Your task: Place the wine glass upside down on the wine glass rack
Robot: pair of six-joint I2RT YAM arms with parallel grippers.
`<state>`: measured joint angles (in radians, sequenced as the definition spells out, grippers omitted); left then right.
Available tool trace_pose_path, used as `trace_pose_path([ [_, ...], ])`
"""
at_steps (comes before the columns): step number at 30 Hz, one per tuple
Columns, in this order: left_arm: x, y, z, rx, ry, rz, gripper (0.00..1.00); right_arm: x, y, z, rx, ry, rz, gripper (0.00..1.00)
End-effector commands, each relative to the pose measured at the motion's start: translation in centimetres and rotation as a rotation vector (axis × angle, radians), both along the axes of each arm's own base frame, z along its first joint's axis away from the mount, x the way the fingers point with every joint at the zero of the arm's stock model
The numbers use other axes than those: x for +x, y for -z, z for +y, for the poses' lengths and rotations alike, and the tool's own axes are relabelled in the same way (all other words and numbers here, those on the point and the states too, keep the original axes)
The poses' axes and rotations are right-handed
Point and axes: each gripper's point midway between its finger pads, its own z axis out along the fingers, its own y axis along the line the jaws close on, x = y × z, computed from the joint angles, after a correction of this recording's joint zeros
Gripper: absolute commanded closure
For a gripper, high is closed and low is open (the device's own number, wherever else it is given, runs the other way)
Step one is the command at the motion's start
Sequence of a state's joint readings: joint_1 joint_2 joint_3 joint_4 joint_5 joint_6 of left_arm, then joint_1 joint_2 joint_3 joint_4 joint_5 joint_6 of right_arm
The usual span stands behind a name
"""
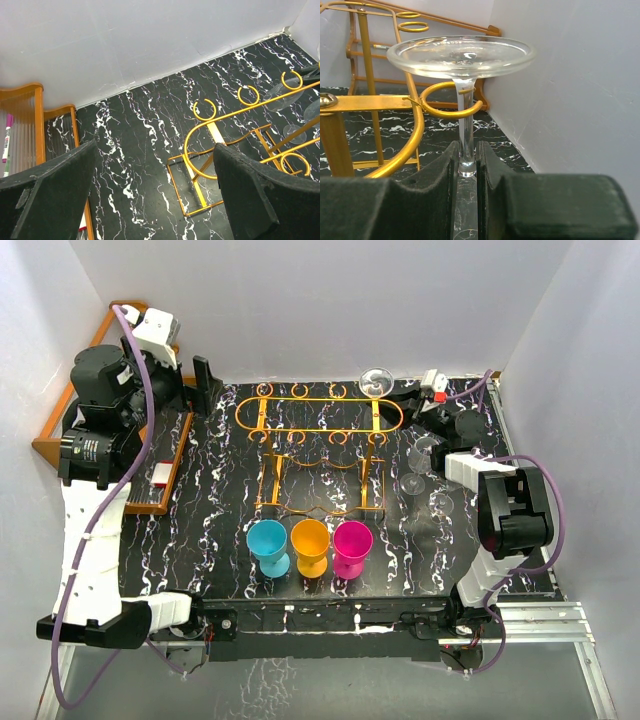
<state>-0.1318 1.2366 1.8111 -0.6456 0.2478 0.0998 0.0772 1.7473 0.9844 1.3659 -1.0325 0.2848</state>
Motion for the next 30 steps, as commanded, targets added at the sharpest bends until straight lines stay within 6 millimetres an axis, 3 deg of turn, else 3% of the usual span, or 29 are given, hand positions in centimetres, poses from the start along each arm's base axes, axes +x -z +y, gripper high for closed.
trace_pose_path([
  [1,0.1,-0.4,0.2,-0.016,-0.011,-0.017,0.03,-1.5,-1.3,0.1,-0.015,-0.012,-0.131,0.9],
  [16,0.2,-0.5,0.4,-0.028,-0.014,-0.015,0.03,-0.3,-0.4,0.1,-0.053,-0.015,-0.141,0.66],
  [22,0.2,-0.4,0.4,-0.032,-0.014,-0.011,0.03,0.3,-0.4,-0.7,-0.062,0.002,-0.145,0.61],
  [25,0.3,-0.3,0.4,-0.035,-0.014,-0.009,0.03,0.8,-0.4,-1.3,-0.066,0.02,-0.145,0.52],
  [30,0.3,-0.2,0.5,-0.036,-0.014,-0.006,0.03,1.8,-0.3,-2.7,-0.065,0.064,-0.141,0.5],
])
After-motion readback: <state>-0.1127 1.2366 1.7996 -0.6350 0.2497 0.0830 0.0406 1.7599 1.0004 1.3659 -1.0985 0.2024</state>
